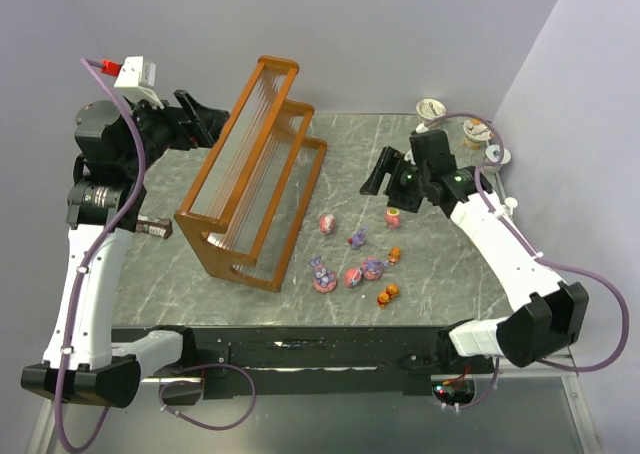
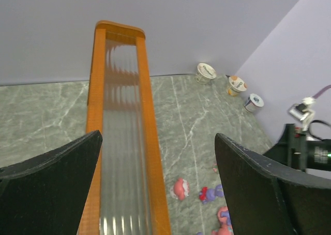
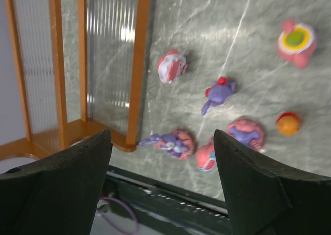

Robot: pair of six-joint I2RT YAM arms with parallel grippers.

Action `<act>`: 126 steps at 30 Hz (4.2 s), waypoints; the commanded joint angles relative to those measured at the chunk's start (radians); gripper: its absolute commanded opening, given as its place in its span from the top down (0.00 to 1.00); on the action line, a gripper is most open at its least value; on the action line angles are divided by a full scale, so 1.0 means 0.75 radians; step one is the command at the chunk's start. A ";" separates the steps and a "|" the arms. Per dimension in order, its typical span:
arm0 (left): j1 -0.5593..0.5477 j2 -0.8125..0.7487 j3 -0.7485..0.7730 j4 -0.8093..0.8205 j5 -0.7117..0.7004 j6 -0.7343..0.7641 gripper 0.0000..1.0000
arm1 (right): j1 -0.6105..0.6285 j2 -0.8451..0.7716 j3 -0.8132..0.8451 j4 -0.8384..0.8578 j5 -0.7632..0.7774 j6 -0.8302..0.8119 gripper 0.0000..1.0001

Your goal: Place and organize the plastic toys onto the shelf

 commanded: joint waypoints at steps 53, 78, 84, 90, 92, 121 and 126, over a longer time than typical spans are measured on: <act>-0.002 0.141 0.074 -0.123 -0.130 -0.088 0.04 | 0.166 0.468 0.107 -0.135 0.214 0.319 1.00; -0.002 0.149 0.049 -0.117 -0.106 -0.125 0.04 | 0.434 0.501 0.412 0.080 -0.162 -0.066 1.00; -0.002 0.149 0.027 -0.113 -0.095 -0.154 0.04 | 0.475 0.629 0.508 0.068 -0.203 -0.062 1.00; -0.002 0.155 0.010 -0.111 -0.102 -0.172 0.04 | 0.518 0.787 0.629 -0.035 -0.206 -0.007 1.00; -0.002 0.157 -0.004 -0.101 -0.100 -0.178 0.04 | 0.530 0.802 0.617 -0.041 -0.212 0.030 1.00; -0.002 0.239 -0.039 -0.080 -0.247 -0.272 0.04 | 0.694 0.961 0.605 -0.088 -0.077 0.374 1.00; -0.002 0.237 -0.037 -0.084 -0.267 -0.268 0.04 | 0.706 0.955 0.578 -0.059 -0.083 0.398 1.00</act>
